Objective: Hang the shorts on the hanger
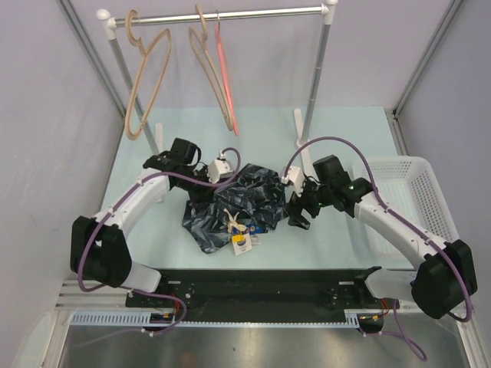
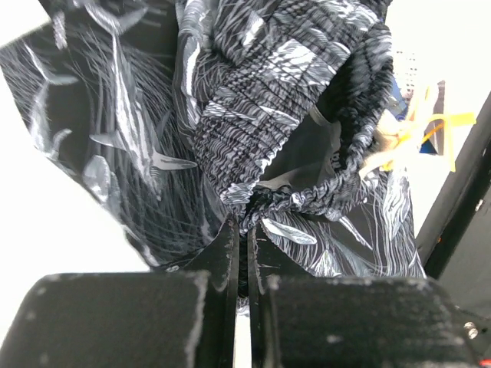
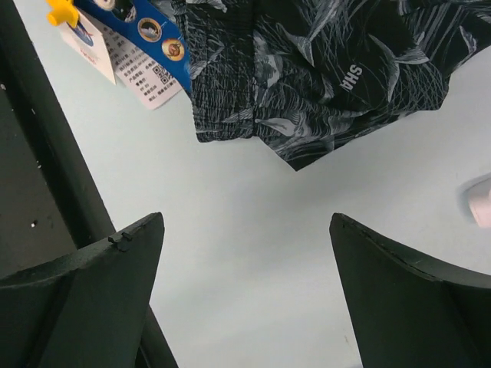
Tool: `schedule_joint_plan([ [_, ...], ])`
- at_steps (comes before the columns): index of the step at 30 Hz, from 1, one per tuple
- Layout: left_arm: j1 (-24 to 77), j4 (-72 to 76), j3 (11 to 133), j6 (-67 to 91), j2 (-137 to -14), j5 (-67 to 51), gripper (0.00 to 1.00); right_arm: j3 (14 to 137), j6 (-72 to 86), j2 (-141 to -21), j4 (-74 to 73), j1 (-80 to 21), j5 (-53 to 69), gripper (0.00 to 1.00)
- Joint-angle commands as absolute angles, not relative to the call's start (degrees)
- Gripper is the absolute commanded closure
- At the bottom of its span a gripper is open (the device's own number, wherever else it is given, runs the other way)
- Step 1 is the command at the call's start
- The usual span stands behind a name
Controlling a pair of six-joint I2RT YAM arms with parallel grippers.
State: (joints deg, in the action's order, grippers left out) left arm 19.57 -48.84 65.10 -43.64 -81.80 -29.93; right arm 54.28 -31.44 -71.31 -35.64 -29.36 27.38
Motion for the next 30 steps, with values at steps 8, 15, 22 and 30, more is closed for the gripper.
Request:
schedule_joint_plan([
  [8,17.0,-43.3,59.5,-35.8,-82.7,-34.5,1.00,47.0,-40.4,-68.5,-23.6,-39.1,19.0,0.10],
  [15,14.2,-41.8,58.9,-34.8,-84.6,-34.9,1.00,41.3,-46.5,-69.3,-13.4,-52.5,10.1,0.09],
  [22,13.5,-41.7,58.0,-35.2,-84.2,-34.9,0.99,41.0,-48.3,-83.7,-0.9,-54.3,0.5,0.09],
  [30,11.5,-42.3,57.4,-36.9,-84.2,-35.4,0.99,41.0,-47.6,-92.8,8.3,-52.6,-11.2,0.26],
])
